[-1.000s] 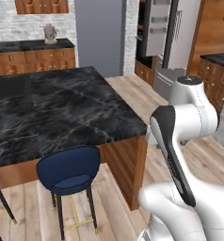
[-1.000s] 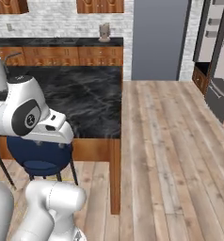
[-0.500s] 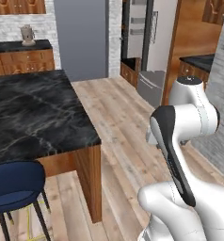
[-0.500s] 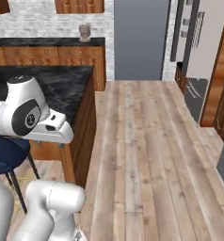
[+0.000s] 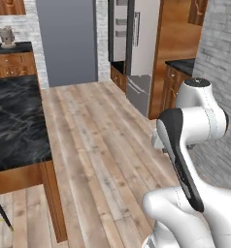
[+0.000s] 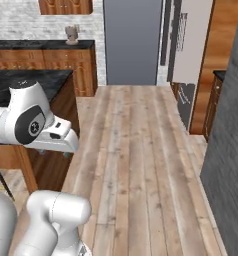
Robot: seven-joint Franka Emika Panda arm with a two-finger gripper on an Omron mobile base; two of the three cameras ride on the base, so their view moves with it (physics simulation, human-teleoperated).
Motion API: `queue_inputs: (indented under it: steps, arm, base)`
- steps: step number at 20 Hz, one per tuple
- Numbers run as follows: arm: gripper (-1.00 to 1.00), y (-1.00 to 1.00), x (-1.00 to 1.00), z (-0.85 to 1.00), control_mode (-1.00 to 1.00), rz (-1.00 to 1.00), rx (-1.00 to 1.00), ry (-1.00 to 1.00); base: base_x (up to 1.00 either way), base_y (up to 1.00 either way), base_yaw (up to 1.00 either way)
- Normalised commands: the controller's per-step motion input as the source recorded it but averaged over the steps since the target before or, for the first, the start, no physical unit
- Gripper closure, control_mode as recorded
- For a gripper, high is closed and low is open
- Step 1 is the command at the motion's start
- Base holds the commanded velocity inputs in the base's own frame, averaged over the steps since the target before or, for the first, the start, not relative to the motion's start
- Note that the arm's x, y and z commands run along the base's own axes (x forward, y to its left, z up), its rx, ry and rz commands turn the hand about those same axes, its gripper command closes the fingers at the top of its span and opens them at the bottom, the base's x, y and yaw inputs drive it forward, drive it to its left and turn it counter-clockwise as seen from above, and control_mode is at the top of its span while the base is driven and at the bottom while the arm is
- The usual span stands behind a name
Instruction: Retrieve the butter from the fridge and place it on a plate on the dining table. Then retrieve the butter knife by the fridge and place it near the plate.
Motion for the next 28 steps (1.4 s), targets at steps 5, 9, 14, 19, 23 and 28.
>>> queue_inputs:
  steps: [5, 9, 14, 19, 23, 28]
  arm:
    - [-1.0, 0.0, 0.0, 0.0, 1.0, 0.0, 0.0, 0.0]
    - [-1.0, 0.0, 0.0, 0.0, 1.0, 0.0, 0.0, 0.0]
    - [-1.0, 0.0, 0.0, 0.0, 1.0, 0.0, 0.0, 0.0]
    - [-1.0, 0.0, 0.0, 0.0, 1.0, 0.0, 0.0, 0.0]
    - [-1.0, 0.0, 0.0, 0.0, 1.0, 0.0, 0.0, 0.0]
    - [-1.0, 0.0, 0.0, 0.0, 1.0, 0.0, 0.0, 0.0]
  base:
    - [0.24, -0.36, 0.03]
    - [0.18, -0.36, 0.0]
    - [0.22, -0.31, 0.0]
    - [0.95, -0.05, 0.0]
    - [0.99, -0.06, 0.0]
    - [0.9, -0.35, 0.02]
